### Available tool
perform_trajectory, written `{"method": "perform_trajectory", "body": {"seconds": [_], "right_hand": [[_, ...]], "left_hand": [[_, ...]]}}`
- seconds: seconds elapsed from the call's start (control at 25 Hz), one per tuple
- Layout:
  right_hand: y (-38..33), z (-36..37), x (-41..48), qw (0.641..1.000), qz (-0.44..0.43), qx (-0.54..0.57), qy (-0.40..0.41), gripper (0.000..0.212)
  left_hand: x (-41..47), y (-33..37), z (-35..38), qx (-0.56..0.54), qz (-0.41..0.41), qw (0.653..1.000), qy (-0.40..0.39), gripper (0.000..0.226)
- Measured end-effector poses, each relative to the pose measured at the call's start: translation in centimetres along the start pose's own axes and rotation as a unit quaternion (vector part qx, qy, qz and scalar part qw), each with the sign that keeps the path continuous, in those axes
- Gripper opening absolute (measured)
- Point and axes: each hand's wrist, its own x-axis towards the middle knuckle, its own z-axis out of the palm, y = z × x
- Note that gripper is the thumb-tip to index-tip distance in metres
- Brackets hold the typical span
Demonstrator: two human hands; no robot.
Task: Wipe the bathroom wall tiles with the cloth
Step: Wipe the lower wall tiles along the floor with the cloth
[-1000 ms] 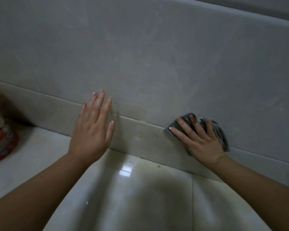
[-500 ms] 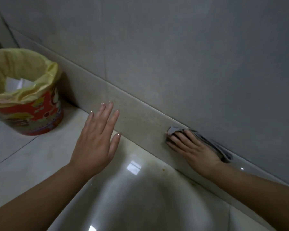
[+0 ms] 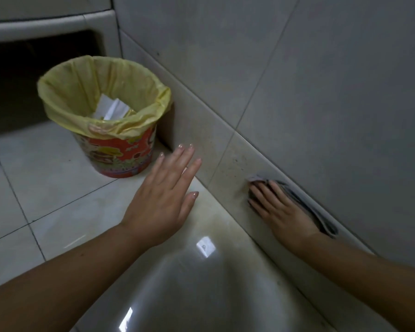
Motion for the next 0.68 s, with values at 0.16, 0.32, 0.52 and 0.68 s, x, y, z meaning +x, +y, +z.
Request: {"method": "perform_trajectory", "body": {"seconds": [0.16, 0.32, 0.52, 0.68], "right_hand": [[5.9, -4.5, 7.0, 0.994, 0.043, 0.017, -0.103, 0.073], [2.7, -2.3, 12.2, 0.995, 0.007, -0.006, -0.096, 0.064], [-0.1, -0.5, 9.0, 0.98, -0.064, 0.026, -0.185, 0.061], [4.2, -3.9, 12.3, 0.993, 0.017, 0.025, -0.113, 0.069]], "left_hand": [[0.7, -1.7, 0.4, 0.0, -0.022, 1.0, -0.001, 0.061], [0.4, -2.9, 1.4, 0.006, -0.038, 0.999, -0.004, 0.06], [-0.5, -4.1, 2.7, 0.017, -0.024, 0.999, -0.028, 0.06], [1.2, -4.4, 4.0, -0.005, -0.027, 0.999, -0.021, 0.06]]}}
